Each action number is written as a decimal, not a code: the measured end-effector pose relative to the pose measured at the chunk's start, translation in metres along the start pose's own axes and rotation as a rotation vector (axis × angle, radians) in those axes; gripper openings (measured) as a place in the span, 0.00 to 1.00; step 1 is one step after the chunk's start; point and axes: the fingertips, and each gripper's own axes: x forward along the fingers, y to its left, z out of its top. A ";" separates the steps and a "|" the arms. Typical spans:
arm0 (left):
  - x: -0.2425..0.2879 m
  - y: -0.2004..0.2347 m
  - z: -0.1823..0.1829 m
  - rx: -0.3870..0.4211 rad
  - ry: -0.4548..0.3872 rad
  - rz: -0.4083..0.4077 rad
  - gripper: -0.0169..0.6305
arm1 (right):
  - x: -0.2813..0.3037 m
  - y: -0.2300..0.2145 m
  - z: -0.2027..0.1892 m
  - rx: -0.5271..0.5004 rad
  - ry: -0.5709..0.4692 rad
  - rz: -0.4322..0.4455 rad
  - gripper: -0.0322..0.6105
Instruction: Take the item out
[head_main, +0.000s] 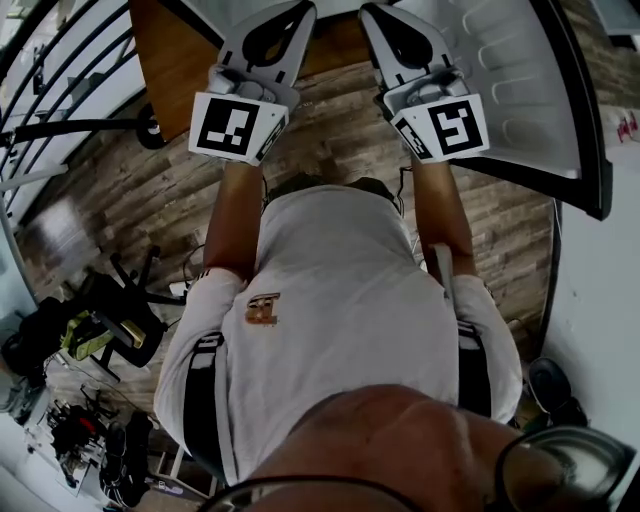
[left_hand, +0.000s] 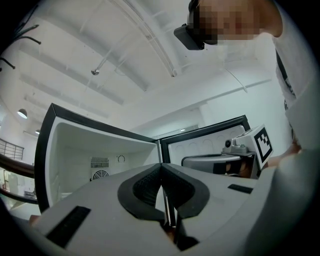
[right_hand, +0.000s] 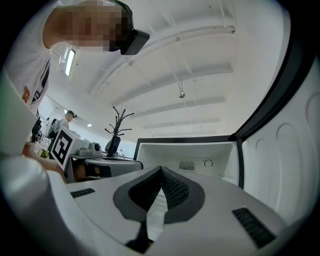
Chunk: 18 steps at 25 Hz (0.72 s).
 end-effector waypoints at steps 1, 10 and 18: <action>0.002 0.004 -0.001 0.003 0.001 -0.005 0.05 | 0.004 0.000 -0.001 -0.001 0.002 -0.004 0.10; 0.028 0.023 -0.022 0.085 0.020 -0.074 0.05 | 0.023 -0.013 -0.015 -0.014 0.027 -0.045 0.10; 0.057 0.027 -0.029 0.137 0.037 -0.096 0.05 | 0.026 -0.032 -0.027 -0.023 0.067 -0.062 0.10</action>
